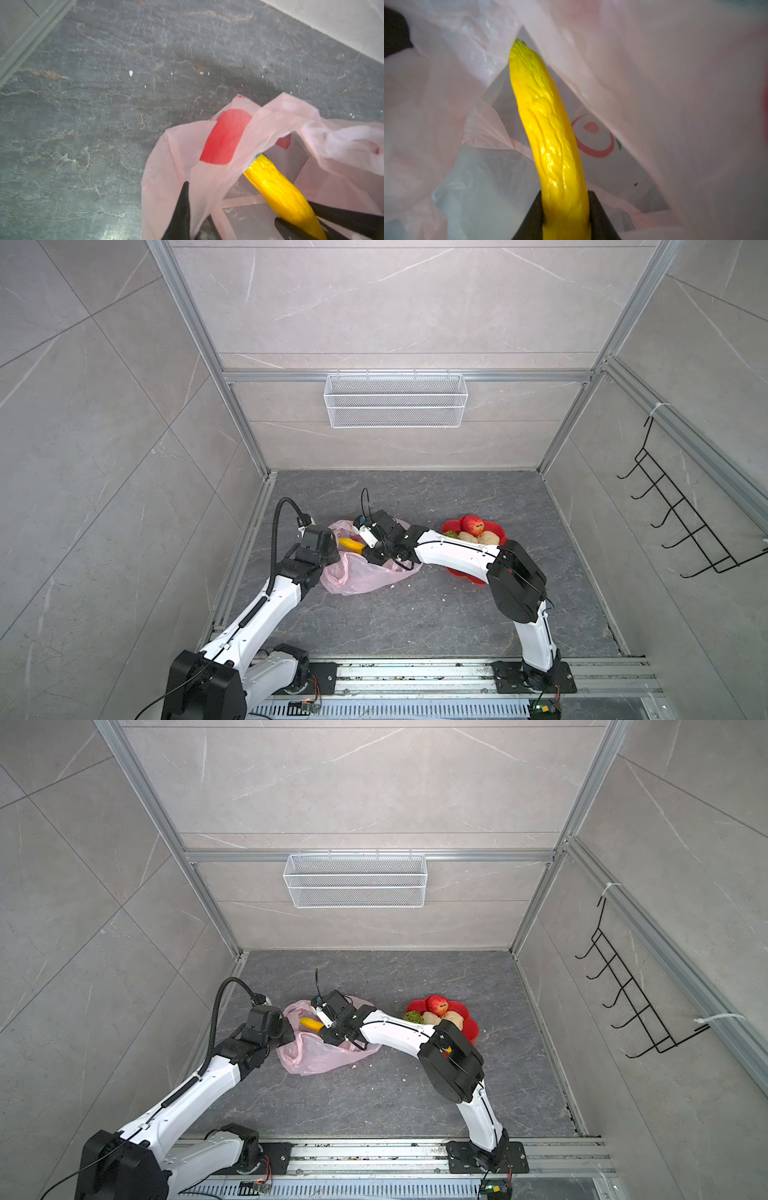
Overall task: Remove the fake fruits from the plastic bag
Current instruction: 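Close right gripper on the yellow banana inside the bag, then lift the banana out with right gripper while left gripper holds bag rim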
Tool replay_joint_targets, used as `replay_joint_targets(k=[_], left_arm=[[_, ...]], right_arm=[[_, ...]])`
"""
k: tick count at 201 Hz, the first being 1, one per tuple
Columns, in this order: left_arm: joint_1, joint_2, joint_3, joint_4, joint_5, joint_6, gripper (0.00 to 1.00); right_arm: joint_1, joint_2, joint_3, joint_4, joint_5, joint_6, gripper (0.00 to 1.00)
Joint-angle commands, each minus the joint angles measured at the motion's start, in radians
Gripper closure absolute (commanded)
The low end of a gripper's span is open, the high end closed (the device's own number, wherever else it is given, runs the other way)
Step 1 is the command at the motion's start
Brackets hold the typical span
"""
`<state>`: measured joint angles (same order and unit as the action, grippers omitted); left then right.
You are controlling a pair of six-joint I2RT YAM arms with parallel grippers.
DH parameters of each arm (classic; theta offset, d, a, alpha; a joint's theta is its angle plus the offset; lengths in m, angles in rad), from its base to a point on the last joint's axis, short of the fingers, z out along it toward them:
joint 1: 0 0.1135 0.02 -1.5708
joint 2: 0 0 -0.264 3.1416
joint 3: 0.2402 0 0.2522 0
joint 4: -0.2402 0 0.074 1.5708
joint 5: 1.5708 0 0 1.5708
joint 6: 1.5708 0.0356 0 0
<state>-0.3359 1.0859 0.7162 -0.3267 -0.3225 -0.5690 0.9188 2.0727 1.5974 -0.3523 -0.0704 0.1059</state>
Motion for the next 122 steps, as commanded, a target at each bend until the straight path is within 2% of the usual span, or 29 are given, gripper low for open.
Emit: replay_joint_targets(k=[1, 36, 59, 87, 122], left_arm=[[0.006, -0.047, 0.03, 0.04, -0.02, 0.03, 0.94], [0.012, -0.087, 0.028, -0.035, -0.064, 0.055, 0.93], [0.049, -0.114, 0.038, -0.058, -0.079, 0.101, 0.91], [0.112, -0.069, 0.058, -0.048, -0.002, 0.118, 0.9], [0.113, 0.027, 0.048, 0.023, 0.154, 0.083, 0.92]], right_arm=[[0.008, -0.047, -0.04, 0.028, 0.014, -0.02, 0.71], [0.007, -0.095, -0.106, 0.083, 0.031, -0.002, 0.71], [0.007, -0.125, -0.145, 0.087, 0.024, -0.011, 0.71], [0.008, -0.191, -0.211, 0.124, 0.002, -0.026, 0.71], [0.013, -0.229, -0.212, 0.144, -0.006, -0.024, 0.71]])
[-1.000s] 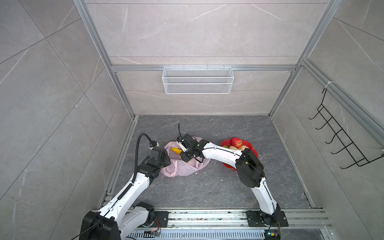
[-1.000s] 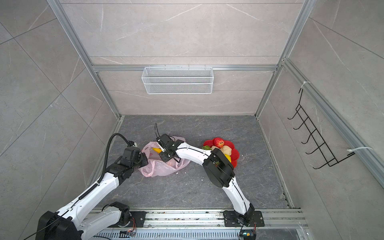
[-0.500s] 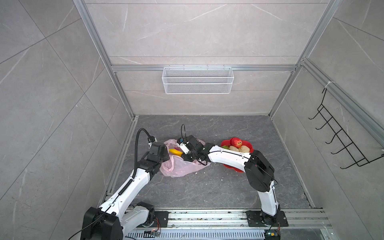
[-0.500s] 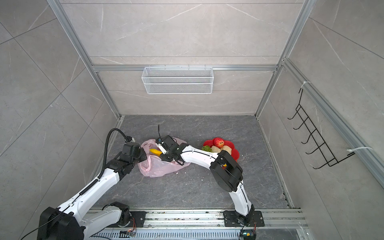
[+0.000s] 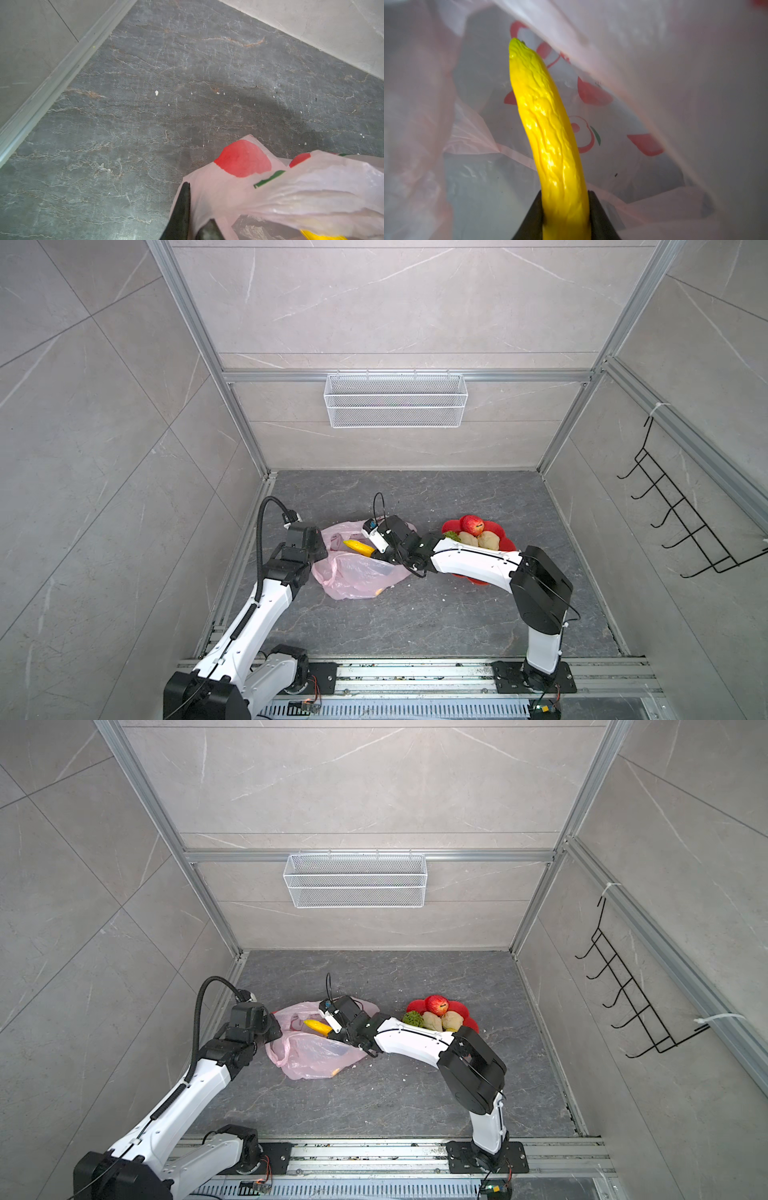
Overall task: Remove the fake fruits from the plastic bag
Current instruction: 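Lift the banana out with right gripper while left gripper holds bag rim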
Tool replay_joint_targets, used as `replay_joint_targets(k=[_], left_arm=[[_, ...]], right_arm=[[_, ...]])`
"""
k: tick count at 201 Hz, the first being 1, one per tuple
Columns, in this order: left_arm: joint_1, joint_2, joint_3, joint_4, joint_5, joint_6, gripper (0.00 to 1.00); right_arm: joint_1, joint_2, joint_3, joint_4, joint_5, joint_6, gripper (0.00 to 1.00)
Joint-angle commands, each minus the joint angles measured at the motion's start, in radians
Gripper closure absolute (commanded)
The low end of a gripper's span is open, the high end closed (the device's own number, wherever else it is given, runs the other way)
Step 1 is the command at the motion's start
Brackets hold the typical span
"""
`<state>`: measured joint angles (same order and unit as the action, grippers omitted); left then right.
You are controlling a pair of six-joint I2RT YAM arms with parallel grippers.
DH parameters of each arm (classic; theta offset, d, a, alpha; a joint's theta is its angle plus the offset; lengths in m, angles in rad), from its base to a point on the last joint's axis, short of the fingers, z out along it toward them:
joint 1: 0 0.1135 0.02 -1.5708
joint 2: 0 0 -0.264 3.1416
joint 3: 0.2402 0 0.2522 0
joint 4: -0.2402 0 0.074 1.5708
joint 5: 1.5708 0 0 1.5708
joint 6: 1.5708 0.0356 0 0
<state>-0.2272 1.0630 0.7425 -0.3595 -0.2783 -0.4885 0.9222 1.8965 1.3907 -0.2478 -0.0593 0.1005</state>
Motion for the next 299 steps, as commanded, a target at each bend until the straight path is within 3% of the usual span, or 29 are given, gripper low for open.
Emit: replay_joint_targets(k=[1, 84, 193, 299], left_arm=[[0.004, 0.052, 0.021, 0.057, 0.113, 0.001, 0.92], [-0.028, -0.058, -0.072, 0.168, 0.337, -0.028, 0.91], [-0.087, -0.313, -0.227, 0.14, 0.381, -0.058, 0.92], [-0.258, -0.29, -0.215, 0.137, 0.293, -0.048, 0.92]], right_arm=[[0.009, -0.053, -0.005, 0.041, -0.017, -0.018, 0.71], [0.029, -0.021, 0.061, 0.113, 0.028, 0.021, 0.71], [0.048, 0.007, 0.097, 0.193, 0.284, 0.164, 0.73], [0.072, 0.076, 0.236, 0.214, 0.403, 0.253, 0.72]])
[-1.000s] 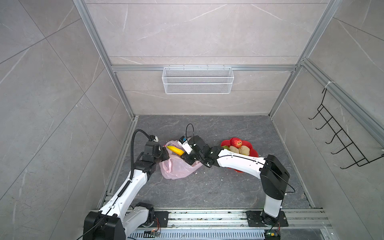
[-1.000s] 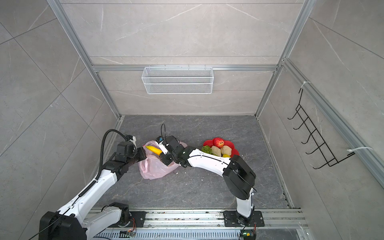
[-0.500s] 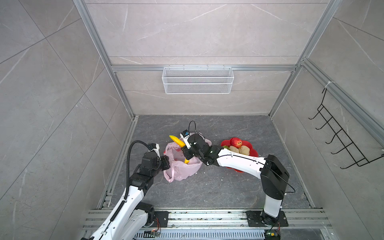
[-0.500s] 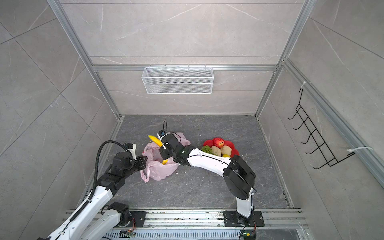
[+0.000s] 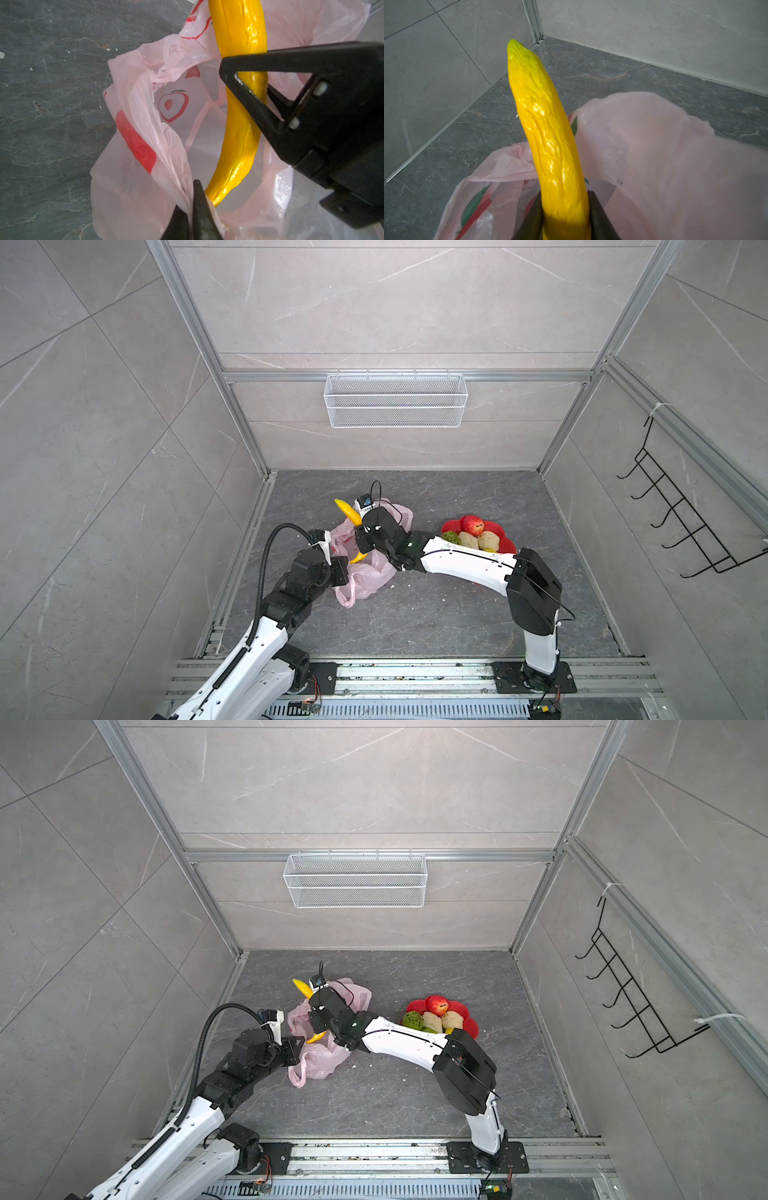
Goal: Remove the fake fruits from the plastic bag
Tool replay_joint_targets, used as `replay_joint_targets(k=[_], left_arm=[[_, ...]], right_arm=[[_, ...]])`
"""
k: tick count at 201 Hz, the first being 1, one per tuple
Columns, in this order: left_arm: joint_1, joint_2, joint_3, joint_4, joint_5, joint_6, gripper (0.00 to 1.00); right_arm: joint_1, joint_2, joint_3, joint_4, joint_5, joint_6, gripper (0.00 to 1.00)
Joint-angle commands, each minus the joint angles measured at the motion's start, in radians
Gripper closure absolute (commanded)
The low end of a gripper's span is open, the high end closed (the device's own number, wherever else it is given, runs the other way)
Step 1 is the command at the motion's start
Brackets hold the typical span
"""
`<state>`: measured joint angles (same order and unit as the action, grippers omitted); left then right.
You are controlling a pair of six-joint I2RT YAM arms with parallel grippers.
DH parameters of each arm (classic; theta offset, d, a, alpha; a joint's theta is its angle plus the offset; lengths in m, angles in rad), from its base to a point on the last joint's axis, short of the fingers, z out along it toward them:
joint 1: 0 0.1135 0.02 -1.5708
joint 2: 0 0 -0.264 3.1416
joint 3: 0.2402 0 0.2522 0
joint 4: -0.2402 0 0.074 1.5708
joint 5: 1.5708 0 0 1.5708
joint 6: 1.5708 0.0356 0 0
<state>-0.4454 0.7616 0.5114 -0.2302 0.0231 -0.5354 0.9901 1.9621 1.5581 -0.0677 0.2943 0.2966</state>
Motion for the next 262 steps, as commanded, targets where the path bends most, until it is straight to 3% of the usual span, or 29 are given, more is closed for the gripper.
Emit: replay_joint_targets(k=[1, 83, 117, 171, 262], left_arm=[[-0.041, 0.012, 0.016, 0.008, -0.01, 0.0, 0.92], [-0.202, 0.04, 0.025, -0.003, -0.176, -0.006, 0.93], [-0.22, 0.026, -0.008, 0.017, -0.197, -0.04, 0.93], [-0.229, 0.008, -0.03, 0.002, -0.235, -0.054, 0.94], [-0.227, -0.056, -0.01, -0.174, -0.491, -0.189, 0.89]], right_arm=[[0.004, 0.011, 0.071, 0.033, 0.051, 0.058, 0.72], [0.004, 0.078, 0.215, -0.107, 0.09, 0.236, 0.7], [0.004, 0.078, 0.218, -0.087, 0.072, 0.31, 0.69], [0.006, 0.059, 0.223, -0.104, 0.106, 0.317, 0.69], [0.004, -0.027, 0.067, -0.12, 0.141, 0.284, 0.68]])
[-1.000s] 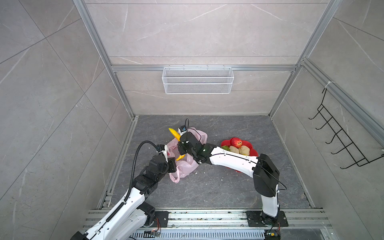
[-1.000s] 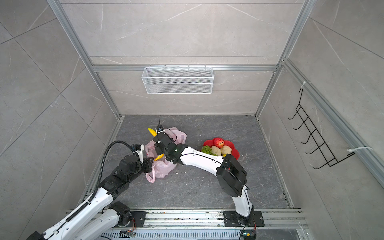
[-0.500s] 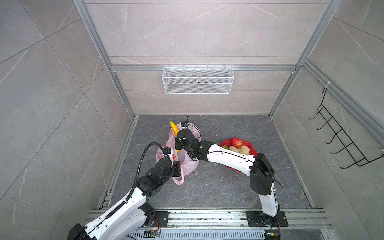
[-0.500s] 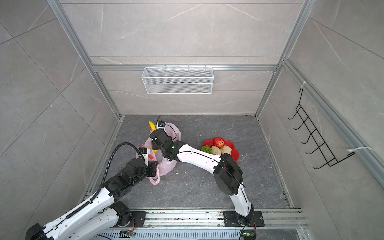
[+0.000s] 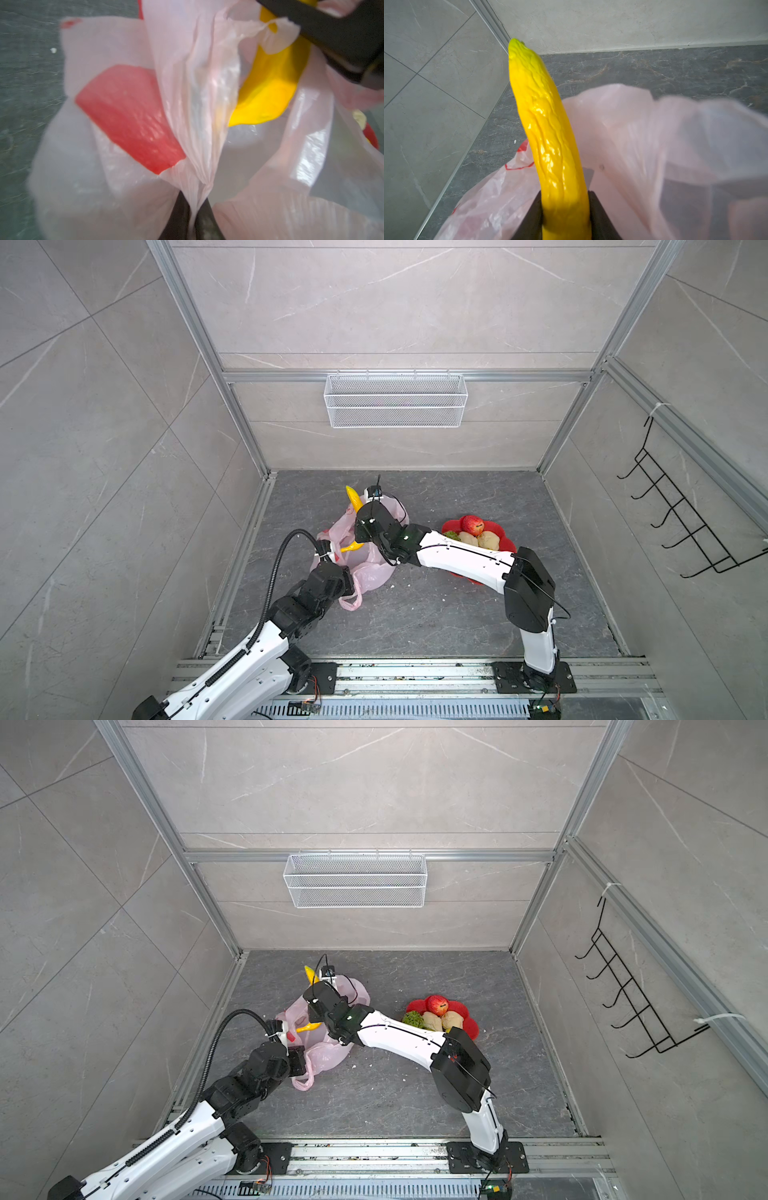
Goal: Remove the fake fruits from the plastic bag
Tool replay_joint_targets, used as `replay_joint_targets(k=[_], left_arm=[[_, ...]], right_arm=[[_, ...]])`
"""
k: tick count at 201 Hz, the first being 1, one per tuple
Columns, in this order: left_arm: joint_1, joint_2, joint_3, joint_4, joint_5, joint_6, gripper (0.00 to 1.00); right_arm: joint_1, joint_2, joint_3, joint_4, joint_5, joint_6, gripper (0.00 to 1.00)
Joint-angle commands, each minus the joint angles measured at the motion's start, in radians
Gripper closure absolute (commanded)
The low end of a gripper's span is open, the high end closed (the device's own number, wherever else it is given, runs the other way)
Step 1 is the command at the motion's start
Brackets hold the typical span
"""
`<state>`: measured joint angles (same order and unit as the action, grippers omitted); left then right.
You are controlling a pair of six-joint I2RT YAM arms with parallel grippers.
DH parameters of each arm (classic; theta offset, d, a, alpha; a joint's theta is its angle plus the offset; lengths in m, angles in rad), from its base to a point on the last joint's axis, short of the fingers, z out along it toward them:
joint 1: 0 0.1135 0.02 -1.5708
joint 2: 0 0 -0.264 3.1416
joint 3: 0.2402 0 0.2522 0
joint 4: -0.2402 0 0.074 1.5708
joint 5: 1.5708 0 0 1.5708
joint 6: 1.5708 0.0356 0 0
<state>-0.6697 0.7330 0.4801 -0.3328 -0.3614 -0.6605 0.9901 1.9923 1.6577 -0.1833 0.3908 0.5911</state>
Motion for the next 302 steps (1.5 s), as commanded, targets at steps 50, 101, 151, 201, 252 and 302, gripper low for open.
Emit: replay_joint_targets(k=[50, 101, 151, 201, 252, 302], left_arm=[[-0.003, -0.077, 0.02, -0.073, -0.048, -0.057, 0.59], [-0.001, -0.101, 0.205, -0.275, -0.038, -0.001, 0.39], [0.005, -0.051, 0.384, -0.382, 0.025, 0.014, 0.31], [0.172, 0.076, 0.445, -0.128, 0.29, 0.109, 0.28], [0.469, 0.251, 0.379, 0.247, 0.631, 0.006, 0.31], [0.476, 0.342, 0.386, 0.402, 0.712, -0.036, 0.32]], right_arm=[[0.004, -0.078, -0.069, 0.06, -0.019, -0.09, 0.69], [-0.003, -0.105, -0.12, 0.101, -0.076, -0.171, 0.69], [-0.022, -0.107, -0.113, 0.092, -0.112, -0.194, 0.69], [-0.026, -0.109, -0.114, 0.119, -0.184, -0.25, 0.69], [-0.028, -0.105, -0.101, 0.124, -0.221, -0.251, 0.69], [-0.028, -0.099, -0.088, 0.11, -0.225, -0.252, 0.69]])
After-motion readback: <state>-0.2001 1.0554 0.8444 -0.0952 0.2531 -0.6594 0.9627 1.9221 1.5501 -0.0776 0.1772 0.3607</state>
